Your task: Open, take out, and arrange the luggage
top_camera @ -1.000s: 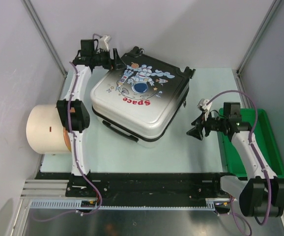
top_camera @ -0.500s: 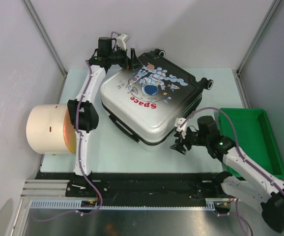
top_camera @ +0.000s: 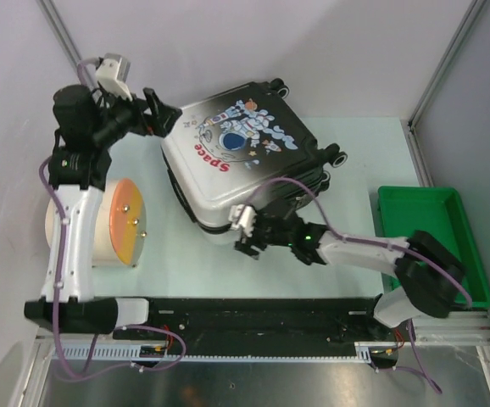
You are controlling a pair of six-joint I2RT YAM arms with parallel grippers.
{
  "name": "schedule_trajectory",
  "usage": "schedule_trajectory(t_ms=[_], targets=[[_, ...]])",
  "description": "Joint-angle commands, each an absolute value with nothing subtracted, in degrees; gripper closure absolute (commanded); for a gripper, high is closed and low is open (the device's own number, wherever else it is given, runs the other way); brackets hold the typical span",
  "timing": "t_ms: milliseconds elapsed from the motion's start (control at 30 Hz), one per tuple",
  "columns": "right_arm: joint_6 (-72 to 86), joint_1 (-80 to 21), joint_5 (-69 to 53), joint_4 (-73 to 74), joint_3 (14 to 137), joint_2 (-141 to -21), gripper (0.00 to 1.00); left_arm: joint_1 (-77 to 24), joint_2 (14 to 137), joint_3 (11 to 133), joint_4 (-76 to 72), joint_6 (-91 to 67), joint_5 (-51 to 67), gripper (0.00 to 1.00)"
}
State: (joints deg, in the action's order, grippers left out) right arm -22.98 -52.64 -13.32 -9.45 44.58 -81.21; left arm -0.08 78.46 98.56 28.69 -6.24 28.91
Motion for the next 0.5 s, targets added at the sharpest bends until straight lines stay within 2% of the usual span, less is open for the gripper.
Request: schedule_trajectory(t_ms=[0, 67, 167, 200, 300, 467], targets=[[-26.71, -58.00, -3.62, -27.00, 59.04, -88.67, 0.18, -0.62, 76.65, 89.57, 28.48, -6.17, 30.81, 0.00], [-25.77, -57.84, -5.77, -21.21, 62.99, -87.20, 0.17, -0.62, 74.36, 87.20, 28.39, -5.54, 34.26, 0.00], [-17.01, -51.35, -15.94, -5.93, 63.19, -79.30, 0.15, -0.62, 71.55, 84.83, 28.39, -4.22, 39.72, 0.00], [-15.14, -46.37, -18.26, 3.33, 63.02, -77.54, 0.14, -0.70, 70.85, 84.21, 28.39, -3.52, 40.77, 0.00], [-10.47, -35.21, -24.43, 13.41, 58.57, -70.16, 0.13, -1.58, 69.00, 82.09, 28.39, -2.12, 42.19, 0.00], [-6.51, -23.13, -22.41, 6.70, 42.83, -57.41, 0.17, -5.35, 68.81, 79.90, 28.13, -0.18, 40.00, 0.00]])
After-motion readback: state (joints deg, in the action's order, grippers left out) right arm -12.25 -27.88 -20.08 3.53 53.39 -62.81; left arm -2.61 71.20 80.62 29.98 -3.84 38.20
